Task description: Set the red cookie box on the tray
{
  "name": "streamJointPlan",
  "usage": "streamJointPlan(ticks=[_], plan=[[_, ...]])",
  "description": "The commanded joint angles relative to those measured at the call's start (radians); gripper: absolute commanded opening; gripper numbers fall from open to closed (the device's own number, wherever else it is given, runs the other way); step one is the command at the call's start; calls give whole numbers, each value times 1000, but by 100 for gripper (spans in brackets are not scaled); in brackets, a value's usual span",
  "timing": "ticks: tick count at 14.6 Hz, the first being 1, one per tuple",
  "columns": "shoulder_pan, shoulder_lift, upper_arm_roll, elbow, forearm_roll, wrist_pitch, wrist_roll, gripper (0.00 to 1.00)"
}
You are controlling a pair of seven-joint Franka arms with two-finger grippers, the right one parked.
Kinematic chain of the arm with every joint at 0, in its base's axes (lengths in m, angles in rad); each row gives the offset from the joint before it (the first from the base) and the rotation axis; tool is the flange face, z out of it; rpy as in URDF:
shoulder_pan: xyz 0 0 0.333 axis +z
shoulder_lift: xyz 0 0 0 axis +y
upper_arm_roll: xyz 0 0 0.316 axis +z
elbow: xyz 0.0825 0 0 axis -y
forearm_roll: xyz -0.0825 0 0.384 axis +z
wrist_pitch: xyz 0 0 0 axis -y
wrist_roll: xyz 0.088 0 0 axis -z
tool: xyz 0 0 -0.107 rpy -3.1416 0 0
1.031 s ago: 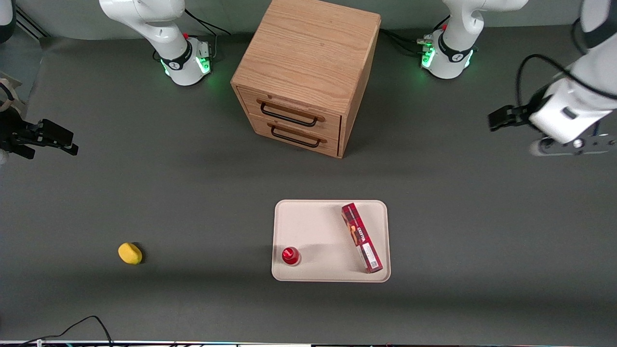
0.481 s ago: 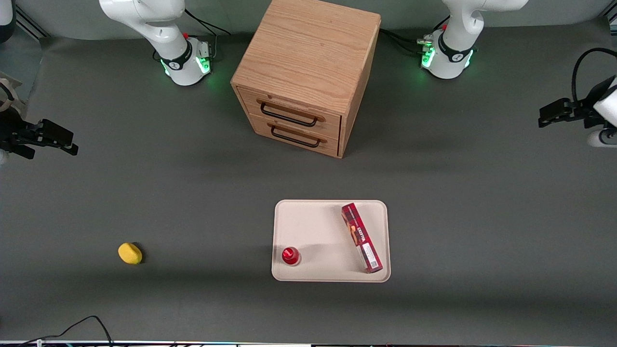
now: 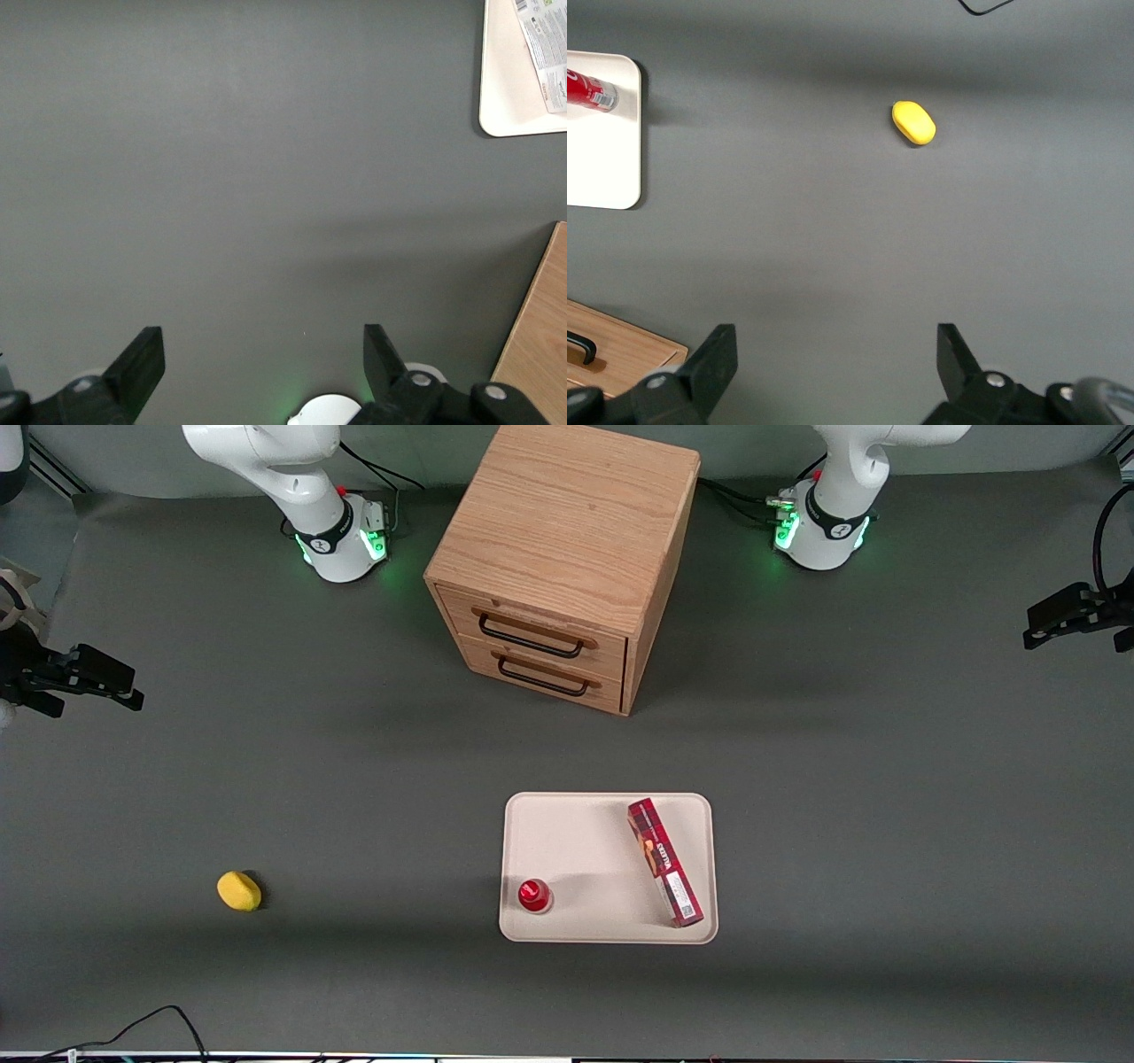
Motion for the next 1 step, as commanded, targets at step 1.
streamJointPlan(ticks=[1], plan=[[-12,-3,8,30,3,-37,18,100]])
